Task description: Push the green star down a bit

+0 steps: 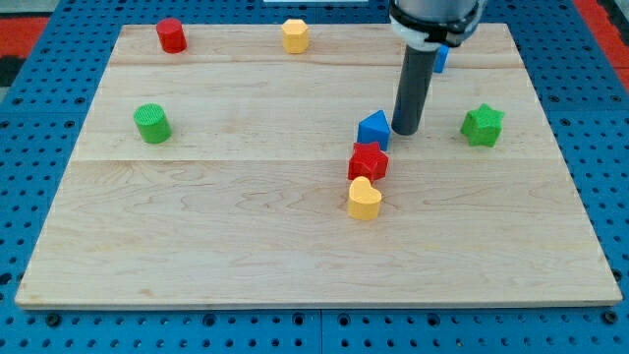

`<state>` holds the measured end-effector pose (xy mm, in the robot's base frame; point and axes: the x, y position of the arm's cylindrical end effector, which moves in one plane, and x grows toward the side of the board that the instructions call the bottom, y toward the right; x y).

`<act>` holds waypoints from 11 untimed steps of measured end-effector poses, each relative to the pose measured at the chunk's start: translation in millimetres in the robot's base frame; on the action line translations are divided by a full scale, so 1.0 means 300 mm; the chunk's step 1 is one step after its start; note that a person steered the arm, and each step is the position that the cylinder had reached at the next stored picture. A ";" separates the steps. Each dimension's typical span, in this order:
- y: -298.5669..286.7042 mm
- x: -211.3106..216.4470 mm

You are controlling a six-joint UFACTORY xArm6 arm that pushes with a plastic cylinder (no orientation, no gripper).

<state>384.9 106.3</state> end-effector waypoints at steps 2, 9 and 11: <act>0.011 -0.231; 0.375 -0.091; 0.343 -0.001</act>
